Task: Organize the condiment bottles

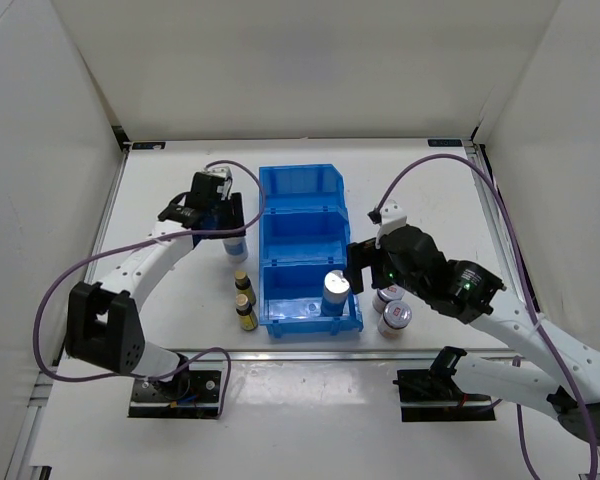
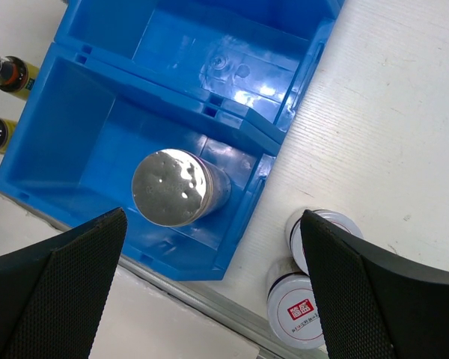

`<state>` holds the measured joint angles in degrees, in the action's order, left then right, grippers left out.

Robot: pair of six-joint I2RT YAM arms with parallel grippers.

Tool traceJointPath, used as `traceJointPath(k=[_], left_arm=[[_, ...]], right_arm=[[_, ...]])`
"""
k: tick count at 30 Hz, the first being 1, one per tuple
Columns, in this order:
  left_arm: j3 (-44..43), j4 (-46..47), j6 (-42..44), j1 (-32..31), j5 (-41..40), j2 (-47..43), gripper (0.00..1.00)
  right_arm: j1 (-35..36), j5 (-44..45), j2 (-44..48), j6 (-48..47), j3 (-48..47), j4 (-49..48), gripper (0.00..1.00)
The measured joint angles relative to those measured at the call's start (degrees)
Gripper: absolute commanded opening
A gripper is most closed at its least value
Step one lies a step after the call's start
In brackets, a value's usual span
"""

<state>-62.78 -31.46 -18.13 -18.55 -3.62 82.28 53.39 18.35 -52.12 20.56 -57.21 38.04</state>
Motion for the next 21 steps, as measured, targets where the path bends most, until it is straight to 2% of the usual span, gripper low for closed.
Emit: traceJointPath(k=[6,11,16,21], left_arm=[[-5.29,-6.62,-1.46,-1.14,-7.34,-6.97,0.11],[-13.7,-7.1,-1.46,-5.62,-9.46,-14.84,0.11],[-22.36,-6.16,1.57,-10.67,-0.57,-18.47,0.11],[-22.53,-6.05,2.43,-14.93,10.47,-20.15,0.11]], right_arm=[[0.0,0.04,0.24,0.02,0.0,0.0,1.0],[0.0,0.17,1.07,0.09,0.0,0.04,1.0],[0.0,0.94,2.43,0.81,0.0,0.13,1.0],[0.0,6.51,3.26,4.66,-0.04,3.3,1.0]])
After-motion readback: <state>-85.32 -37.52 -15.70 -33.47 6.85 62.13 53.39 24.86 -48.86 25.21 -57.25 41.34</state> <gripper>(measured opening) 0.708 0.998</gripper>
